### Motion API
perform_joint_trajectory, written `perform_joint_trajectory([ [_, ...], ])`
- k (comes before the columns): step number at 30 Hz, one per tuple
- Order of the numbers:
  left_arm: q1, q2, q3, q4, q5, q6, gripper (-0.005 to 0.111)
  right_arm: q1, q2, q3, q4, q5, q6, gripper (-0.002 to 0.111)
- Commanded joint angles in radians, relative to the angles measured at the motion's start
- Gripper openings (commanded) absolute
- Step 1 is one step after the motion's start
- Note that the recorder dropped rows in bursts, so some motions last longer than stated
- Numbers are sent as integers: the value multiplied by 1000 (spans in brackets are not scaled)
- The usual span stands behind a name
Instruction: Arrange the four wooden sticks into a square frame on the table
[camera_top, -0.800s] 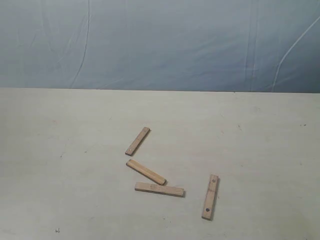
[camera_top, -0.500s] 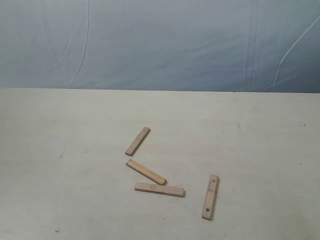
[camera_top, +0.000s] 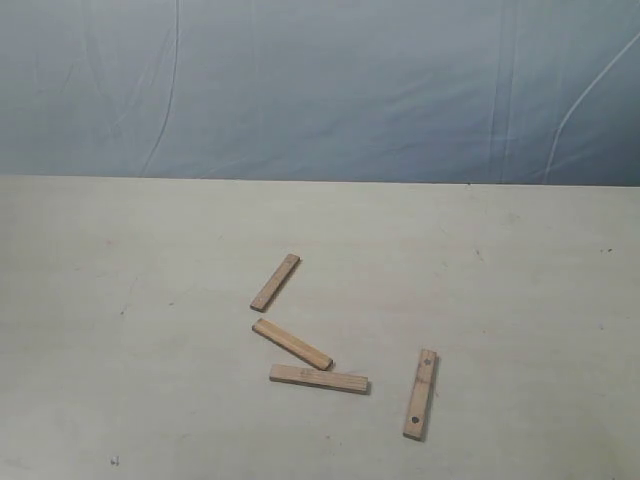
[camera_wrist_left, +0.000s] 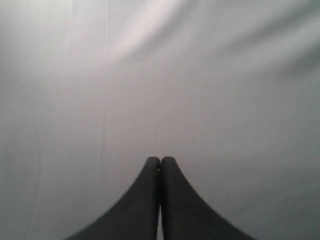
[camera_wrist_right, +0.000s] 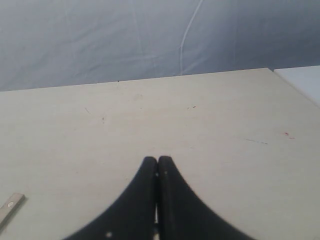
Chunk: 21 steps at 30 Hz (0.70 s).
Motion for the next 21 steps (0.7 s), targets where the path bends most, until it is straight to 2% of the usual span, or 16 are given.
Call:
perform_joint_trajectory([
  [1,-195,172,-76,126,316,105,0,2,-2,-3,-2,-12,-1,-1],
  [3,-288,252,-143,-16,465,338,0,2,-2,-3,-2,-12,-1,-1],
  [5,-361,345,-239,-277,637,690,0,2,-2,-3,-2,-12,2,-1],
  [6,-377,393,-281,-397,700,866,0,2,-2,-3,-2,-12,2,-1],
  [7,-390,439,-338,-576,792,1030,0,2,-2,-3,-2,-12,2,-1],
  [9,-392,517,-397,-797,904,1287,0,2,-2,-3,-2,-12,2,-1],
  [10,-392,564,-421,-925,941,1439,0,2,-2,-3,-2,-12,2,-1],
  [12,-392,623,-430,-1060,954,1656,0,2,-2,-3,-2,-12,2,-1],
  [14,-392,676,-430,-1150,951,1880,0,2,-2,-3,-2,-12,2,-1],
  [16,-401,733,-426,-1168,949,2076,1,2,-2,-3,-2,-12,2,-1],
  [18,-417,785,-426,-1146,932,2161,5,2,-2,-3,-2,-12,2,-1],
  [21,-445,871,-426,-1123,879,2231,18,2,-2,-3,-2,-12,2,-1],
])
